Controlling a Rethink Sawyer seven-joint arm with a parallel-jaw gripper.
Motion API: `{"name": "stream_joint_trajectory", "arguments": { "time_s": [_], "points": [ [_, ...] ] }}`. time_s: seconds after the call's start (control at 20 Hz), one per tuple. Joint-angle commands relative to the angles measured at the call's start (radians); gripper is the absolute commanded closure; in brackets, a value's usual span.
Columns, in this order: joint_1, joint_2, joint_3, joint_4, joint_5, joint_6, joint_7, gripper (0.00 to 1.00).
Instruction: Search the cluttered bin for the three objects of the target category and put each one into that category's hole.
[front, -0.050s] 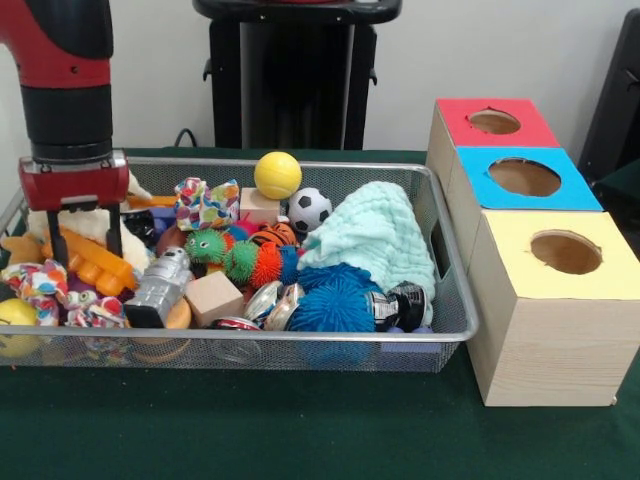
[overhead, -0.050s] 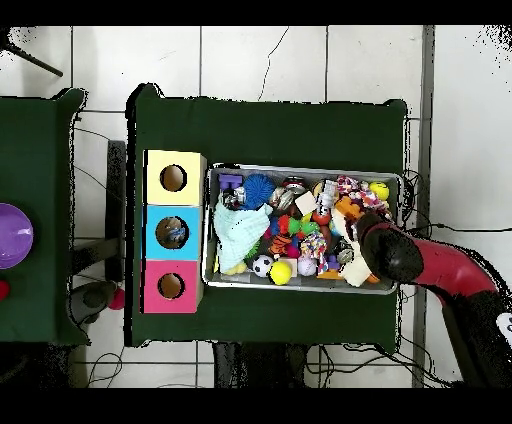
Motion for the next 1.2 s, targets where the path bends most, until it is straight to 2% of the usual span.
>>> {"name": "stream_joint_trajectory", "arguments": {
  "time_s": [0.05,0.1,0.2,0.35,0.4,0.65,0.85,1.2],
  "points": [
    [-0.083,0.178,0.170,-0.002,0.014,-0.051,0.014,0.00],
    [-0.097,0.211,0.183,0.008,0.068,0.006,0.032,0.00],
    [-0.112,0.239,0.200,0.029,0.113,0.076,0.031,0.00],
    [-0.149,0.280,0.243,0.056,0.161,0.104,0.031,0.00],
    [-0.150,0.288,0.243,0.064,0.191,0.111,0.048,1.00],
    [-0.151,0.293,0.247,0.091,0.274,0.115,0.119,1.00],
    [-0.121,0.265,0.216,0.111,0.377,0.193,0.179,1.00],
    [-0.062,0.185,0.168,0.153,0.505,0.230,0.250,1.00]
  ]
}}
